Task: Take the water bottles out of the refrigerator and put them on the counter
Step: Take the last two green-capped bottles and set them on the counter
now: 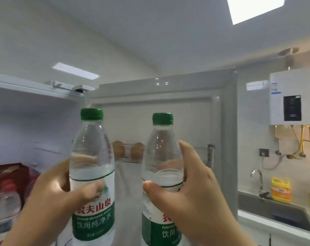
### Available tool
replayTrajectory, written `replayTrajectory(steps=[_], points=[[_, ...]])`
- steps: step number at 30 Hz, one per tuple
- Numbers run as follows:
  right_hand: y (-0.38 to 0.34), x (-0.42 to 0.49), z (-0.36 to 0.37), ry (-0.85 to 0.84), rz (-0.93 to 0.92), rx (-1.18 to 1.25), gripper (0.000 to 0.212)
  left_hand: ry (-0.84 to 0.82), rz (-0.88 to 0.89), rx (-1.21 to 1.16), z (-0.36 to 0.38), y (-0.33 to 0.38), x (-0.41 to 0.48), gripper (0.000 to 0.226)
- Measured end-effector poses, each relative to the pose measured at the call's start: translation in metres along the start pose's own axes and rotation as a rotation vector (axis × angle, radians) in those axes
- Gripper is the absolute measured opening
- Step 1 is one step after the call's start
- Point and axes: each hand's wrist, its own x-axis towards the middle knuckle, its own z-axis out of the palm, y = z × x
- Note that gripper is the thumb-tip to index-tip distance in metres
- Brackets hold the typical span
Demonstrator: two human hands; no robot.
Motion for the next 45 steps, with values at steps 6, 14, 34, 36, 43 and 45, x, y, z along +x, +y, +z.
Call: replayTrajectory(steps=[6,14,34,36,43,45], points=[[-0.006,-0.048,-0.112,0.107,0.038,-0.159,0.063,-0.219,0.073,-0.191,0.097,0.026,-0.024,0.058],[-0.014,-0.104,-0.240,0.322,0.225,-0.444,0.072,-0.429,0.112,-0.441,0.257,0.062,-0.049,0.046],[0.134,-0.173,-0.457,0.639,0.582,-0.908,0.086,-0.828,-0.115,-0.650,0.640,0.002,-0.068,0.044],[0.164,-0.171,-0.475,0.648,0.618,-0.927,0.092,-0.836,-0.133,-0.648,0.672,-0.009,-0.064,0.047],[0.260,-0.190,-0.535,0.674,0.741,-0.906,0.088,-0.865,-0.169,-0.601,0.775,-0.046,-0.065,0.051],[0.282,-0.196,-0.552,0.681,0.767,-0.903,0.085,-0.862,-0.190,-0.572,0.803,-0.055,-0.070,0.058]])
